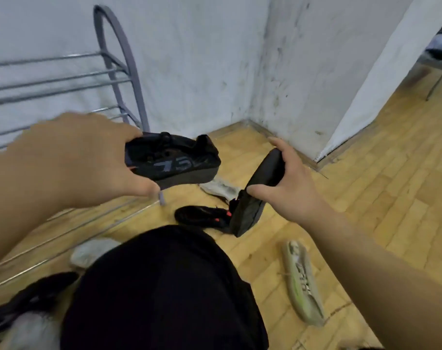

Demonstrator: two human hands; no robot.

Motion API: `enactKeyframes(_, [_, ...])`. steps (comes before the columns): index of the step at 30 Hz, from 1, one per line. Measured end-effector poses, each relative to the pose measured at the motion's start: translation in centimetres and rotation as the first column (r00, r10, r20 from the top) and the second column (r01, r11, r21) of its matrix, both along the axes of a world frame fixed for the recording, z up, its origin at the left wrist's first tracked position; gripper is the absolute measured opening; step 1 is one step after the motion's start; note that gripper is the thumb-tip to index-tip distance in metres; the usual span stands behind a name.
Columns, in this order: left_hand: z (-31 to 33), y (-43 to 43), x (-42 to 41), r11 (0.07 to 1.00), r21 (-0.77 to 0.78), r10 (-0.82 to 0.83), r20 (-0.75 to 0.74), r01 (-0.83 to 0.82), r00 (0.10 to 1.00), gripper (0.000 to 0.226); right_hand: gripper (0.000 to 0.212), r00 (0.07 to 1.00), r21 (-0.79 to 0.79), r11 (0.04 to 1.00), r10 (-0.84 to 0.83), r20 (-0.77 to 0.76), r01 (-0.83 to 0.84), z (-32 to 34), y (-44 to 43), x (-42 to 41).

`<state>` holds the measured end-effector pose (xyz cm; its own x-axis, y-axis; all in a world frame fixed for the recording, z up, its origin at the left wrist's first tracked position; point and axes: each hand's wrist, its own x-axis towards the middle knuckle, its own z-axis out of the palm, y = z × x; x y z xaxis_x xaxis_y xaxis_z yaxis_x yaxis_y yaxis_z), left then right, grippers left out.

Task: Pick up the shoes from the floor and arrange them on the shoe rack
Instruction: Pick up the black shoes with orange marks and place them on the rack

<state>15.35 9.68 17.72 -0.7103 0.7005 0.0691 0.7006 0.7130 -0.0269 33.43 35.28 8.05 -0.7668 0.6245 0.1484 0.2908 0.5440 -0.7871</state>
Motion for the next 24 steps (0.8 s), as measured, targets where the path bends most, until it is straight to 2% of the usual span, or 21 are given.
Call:
enactKeyframes(2, [1.4, -4.2, -1.7, 0.995, 0.024, 0.098, -0.016, -0.097, 0.995, 0.095, 0.095, 0.992, 0.06, 0.991, 0.12, -0.044, -0.118, 3.8, -2.2, -4.5])
enactKeyframes(4, [2.6, -8.9, -3.4, 0.969, 0.123, 0.221, -0.049, -0.214, 0.974, 0.096, 0.093, 0.966, 0.121, 0.962, 0.252, -0.049, -0.245, 7.0, -4.8, -8.7])
enactKeyframes(7, [2.7, -15.0, -4.4, 0.926, 0.223, 0.311, 0.003, -0.304, 0.95, 0.097, 0.088, 0.9, 0.155, 0.892, 0.435, -0.037, -0.424, 11.0, -9.4, -14.0])
enactKeyframes(9, [2.6, -19.1, -5.0, 0.866, 0.332, 0.381, 0.043, -0.373, 0.923, 0.097, 0.083, 0.863, 0.179, 0.857, 0.501, -0.063, -0.484, 13.4, -12.6, -16.9])
enactKeyframes(14, [1.6, -27.0, -6.6, 0.661, 0.533, 0.513, 0.192, -0.528, 0.836, 0.078, 0.076, 0.83, 0.2, 0.834, 0.543, -0.13, -0.514, 17.3, -19.4, -22.8])
enactKeyframes(19, [0.7, -30.1, -9.4, 0.48, 0.632, 0.608, 0.26, -0.608, 0.75, 0.08, 0.066, 0.761, 0.074, 0.84, 0.522, -0.386, -0.538, 17.9, -22.9, -26.3])
enactKeyframes(24, [-0.4, -29.7, -12.0, 0.352, 0.679, 0.665, 0.304, -0.645, 0.682, 0.081, 0.062, 0.673, -0.035, 0.862, 0.369, -0.641, -0.506, 14.9, -23.8, -27.7])
